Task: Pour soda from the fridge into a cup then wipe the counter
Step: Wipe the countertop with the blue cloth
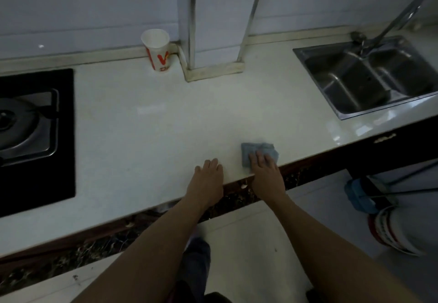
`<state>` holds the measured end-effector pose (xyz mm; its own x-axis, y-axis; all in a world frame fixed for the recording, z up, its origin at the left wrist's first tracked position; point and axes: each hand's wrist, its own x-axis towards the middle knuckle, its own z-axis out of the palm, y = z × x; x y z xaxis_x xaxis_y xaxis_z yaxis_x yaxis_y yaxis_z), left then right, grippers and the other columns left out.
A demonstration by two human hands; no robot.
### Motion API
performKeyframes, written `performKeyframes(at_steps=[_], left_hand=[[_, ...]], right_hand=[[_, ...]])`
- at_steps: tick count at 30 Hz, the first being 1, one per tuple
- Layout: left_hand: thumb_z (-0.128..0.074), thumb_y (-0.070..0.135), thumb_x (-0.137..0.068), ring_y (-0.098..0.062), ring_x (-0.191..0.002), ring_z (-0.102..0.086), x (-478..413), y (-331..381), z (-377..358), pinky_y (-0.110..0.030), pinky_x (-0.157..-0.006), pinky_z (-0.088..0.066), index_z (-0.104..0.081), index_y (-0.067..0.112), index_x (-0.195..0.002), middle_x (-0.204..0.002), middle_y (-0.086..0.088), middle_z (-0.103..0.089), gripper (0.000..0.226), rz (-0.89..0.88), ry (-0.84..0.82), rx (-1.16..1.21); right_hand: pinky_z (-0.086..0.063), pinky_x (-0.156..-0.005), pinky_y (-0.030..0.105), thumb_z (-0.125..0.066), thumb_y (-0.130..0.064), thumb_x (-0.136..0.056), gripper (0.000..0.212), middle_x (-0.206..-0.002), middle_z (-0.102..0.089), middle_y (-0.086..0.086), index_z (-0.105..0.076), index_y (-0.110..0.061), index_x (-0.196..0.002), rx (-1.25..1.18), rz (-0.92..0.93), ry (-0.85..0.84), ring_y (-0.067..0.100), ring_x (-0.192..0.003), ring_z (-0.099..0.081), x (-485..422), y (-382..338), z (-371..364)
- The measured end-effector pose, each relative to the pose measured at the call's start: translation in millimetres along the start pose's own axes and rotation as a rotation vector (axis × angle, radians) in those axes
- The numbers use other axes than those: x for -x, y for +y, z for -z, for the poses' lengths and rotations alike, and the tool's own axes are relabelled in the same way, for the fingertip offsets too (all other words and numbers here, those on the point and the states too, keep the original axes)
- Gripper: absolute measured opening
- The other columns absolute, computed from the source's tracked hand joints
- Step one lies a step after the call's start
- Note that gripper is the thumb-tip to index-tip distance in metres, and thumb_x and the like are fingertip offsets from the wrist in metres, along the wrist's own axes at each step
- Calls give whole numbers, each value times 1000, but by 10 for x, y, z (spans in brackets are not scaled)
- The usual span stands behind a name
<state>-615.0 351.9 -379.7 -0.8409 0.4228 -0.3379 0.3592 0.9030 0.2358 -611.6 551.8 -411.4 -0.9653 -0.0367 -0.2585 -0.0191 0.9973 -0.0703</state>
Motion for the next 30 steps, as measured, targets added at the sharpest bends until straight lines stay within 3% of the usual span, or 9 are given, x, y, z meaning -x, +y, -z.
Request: performKeyframes(at_steps=[5,16,20,30], left_hand=[[-47,26,-94,-34,-139,-26,-620,273,154,-51,-108,-32,-32,3,-144,-157,-18,-19,57,-49,-68,-138],[-46,20,-92,-31,-140,-23,-1425,599,281,-53,-108,-31,-34,7,-141,-158,-14,-14,52,-31,-134,-205],[-46,16,-91,-31,-140,-24,-1691,694,376,-52,-105,-36,-36,6,-140,-157,-14,-17,51,19,-148,-161],[-47,16,-92,-32,-132,-30,-2067,985,484,-49,-97,-47,-46,6,-134,-154,-13,-23,44,195,-164,42]], right_hand=[[-10,-118,41,-43,-8,-91,75,-162,-2,10,-3,-13,-154,-1,-132,-53,33,-147,-3,-316,553,191],[-23,-116,47,-47,-6,-83,81,-161,-7,8,-10,-16,-154,-65,-260,-121,35,-145,-7,-950,1632,357],[-16,-119,44,-45,-8,-88,77,-162,-1,2,-7,-21,-154,-97,-296,-124,30,-147,1,-1231,1958,475],[-12,-119,47,-43,-12,-90,73,-162,-2,5,-8,-17,-154,-74,-249,-90,33,-147,-1,-1969,2411,705]])
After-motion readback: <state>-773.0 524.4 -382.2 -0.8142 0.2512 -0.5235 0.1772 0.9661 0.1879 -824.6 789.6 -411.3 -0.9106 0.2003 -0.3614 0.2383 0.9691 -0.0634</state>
